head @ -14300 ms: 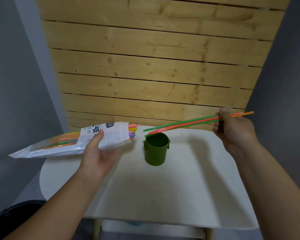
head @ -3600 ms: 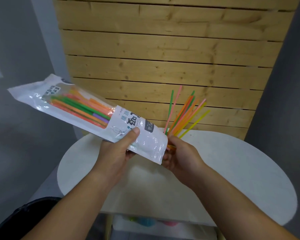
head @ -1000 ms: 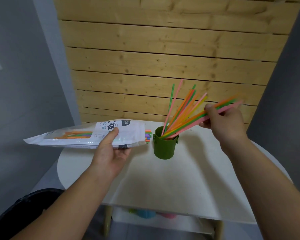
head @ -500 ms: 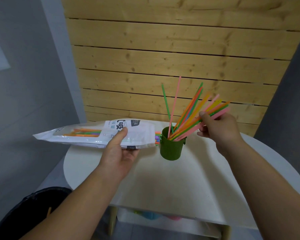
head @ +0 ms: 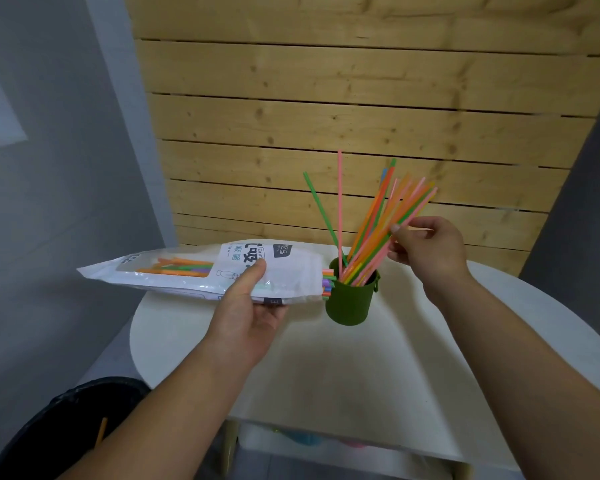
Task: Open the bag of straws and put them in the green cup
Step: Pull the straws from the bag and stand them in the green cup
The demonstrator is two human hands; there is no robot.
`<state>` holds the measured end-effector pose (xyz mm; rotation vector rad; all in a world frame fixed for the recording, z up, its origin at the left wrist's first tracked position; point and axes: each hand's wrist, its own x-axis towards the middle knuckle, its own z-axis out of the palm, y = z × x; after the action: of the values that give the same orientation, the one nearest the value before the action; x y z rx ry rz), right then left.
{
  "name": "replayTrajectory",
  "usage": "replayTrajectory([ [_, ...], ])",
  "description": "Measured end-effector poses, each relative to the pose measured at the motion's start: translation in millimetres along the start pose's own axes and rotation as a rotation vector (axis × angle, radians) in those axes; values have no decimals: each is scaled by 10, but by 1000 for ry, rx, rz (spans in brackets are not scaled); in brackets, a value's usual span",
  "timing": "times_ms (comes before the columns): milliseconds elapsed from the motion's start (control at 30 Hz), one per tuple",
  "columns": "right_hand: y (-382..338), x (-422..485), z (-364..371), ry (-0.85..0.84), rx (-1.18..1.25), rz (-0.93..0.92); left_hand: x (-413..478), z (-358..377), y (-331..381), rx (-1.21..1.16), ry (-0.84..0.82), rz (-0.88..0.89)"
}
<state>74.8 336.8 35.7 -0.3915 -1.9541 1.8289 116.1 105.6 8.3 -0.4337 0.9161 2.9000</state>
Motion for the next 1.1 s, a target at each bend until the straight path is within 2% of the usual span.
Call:
replayTrajectory([
  [167, 67, -26, -46, 14, -104, 13, 16, 24, -30, 19, -6, -13],
  [367, -6, -259, -118, 37, -341, 136, -20, 55, -54, 8, -25, -20],
  [433, -55, -386, -99, -47, -267, 183, -41, 71, -44, 3, -38, -8],
  [533, -126, -586, 26, -202, -23, 226, -70, 93, -42, 32, -84, 19],
  [667, -97, -777, 228, -239, 156, 372, -122, 123, -31, 91, -179, 57],
  [767, -53, -824, 250, -297, 253, 367, -158, 143, 1, 114, -214, 89],
  [867, -66, -826, 224, -363, 246, 313, -171, 138, 30, 113, -210, 105],
  [1100, -66, -855, 193, -385, 133, 225, -160, 117, 47, 88, -187, 91],
])
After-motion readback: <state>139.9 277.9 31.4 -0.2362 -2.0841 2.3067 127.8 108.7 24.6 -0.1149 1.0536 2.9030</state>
